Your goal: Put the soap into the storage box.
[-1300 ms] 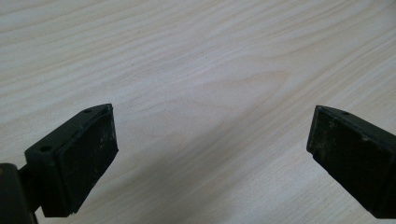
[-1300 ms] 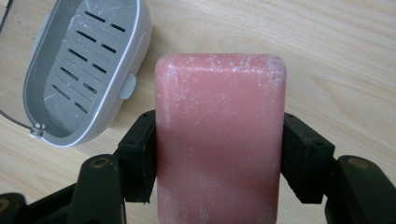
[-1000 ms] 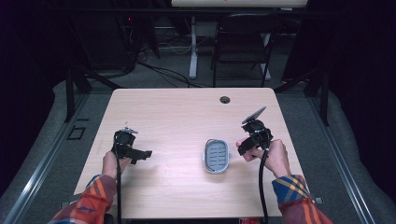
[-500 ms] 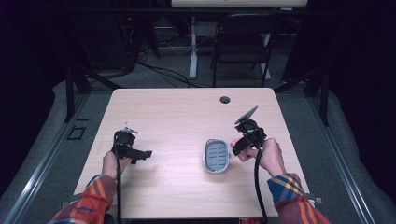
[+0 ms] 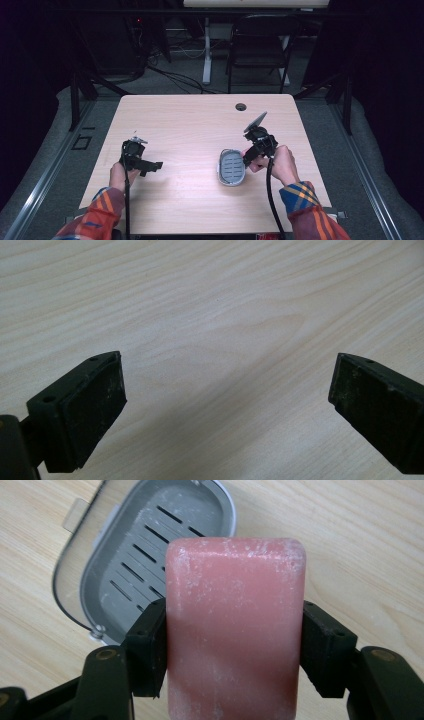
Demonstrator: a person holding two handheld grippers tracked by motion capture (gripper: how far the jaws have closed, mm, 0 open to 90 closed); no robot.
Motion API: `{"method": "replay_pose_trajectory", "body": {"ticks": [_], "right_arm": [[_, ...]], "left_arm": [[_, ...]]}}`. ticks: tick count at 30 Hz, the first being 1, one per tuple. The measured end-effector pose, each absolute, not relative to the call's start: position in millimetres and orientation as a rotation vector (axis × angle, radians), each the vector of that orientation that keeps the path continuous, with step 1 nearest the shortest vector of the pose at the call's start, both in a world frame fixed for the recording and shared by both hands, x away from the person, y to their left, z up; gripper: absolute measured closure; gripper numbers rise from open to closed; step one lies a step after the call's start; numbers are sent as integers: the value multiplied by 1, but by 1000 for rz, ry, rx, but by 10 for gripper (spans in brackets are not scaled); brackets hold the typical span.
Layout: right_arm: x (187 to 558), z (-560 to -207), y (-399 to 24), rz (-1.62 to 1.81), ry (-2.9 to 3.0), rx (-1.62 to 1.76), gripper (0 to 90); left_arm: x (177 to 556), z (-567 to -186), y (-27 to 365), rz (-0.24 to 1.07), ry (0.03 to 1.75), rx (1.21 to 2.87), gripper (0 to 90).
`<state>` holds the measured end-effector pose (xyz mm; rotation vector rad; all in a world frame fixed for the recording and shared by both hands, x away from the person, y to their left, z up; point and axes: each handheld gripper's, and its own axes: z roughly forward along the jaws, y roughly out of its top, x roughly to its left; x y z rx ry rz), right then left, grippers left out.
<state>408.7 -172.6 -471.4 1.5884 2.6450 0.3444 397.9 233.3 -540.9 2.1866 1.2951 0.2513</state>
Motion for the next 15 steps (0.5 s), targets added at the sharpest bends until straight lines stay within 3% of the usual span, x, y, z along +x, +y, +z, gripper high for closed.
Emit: {"method": "replay_pose_trajectory", "body": {"ticks": [15], "right_arm": [[421, -471, -142, 244, 2690, 1525, 368]], "left_arm": [[396, -539, 233, 261, 1282, 2190, 19]]}}
